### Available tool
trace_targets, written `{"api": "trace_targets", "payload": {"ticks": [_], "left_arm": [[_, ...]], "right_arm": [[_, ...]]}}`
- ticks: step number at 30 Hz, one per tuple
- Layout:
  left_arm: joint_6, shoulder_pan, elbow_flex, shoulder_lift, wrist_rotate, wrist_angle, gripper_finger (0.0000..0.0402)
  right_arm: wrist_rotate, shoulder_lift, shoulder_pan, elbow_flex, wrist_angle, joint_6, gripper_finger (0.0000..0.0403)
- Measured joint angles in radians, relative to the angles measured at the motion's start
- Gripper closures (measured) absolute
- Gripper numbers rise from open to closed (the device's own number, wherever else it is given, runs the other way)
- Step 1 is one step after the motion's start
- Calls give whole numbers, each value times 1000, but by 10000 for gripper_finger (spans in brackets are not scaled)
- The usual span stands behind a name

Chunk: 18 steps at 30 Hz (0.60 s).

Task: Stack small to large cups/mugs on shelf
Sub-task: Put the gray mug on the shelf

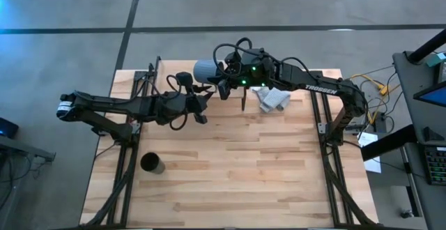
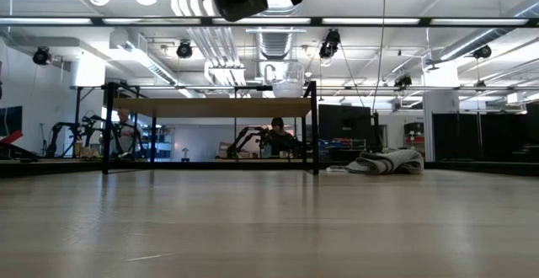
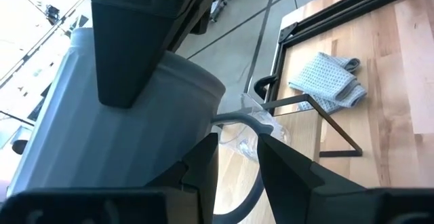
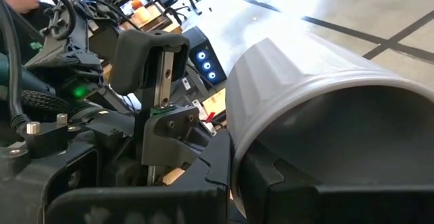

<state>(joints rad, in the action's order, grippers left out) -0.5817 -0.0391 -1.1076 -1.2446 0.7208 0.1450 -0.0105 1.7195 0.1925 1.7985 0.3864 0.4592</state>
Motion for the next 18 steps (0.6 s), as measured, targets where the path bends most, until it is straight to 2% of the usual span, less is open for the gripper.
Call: {"api": "trace_targets", "payload": {"ticks": [18], "left_arm": [[0, -8, 1, 3, -9, 2, 308]], "right_arm": [[4, 0, 13, 0, -1, -7, 394]]}}
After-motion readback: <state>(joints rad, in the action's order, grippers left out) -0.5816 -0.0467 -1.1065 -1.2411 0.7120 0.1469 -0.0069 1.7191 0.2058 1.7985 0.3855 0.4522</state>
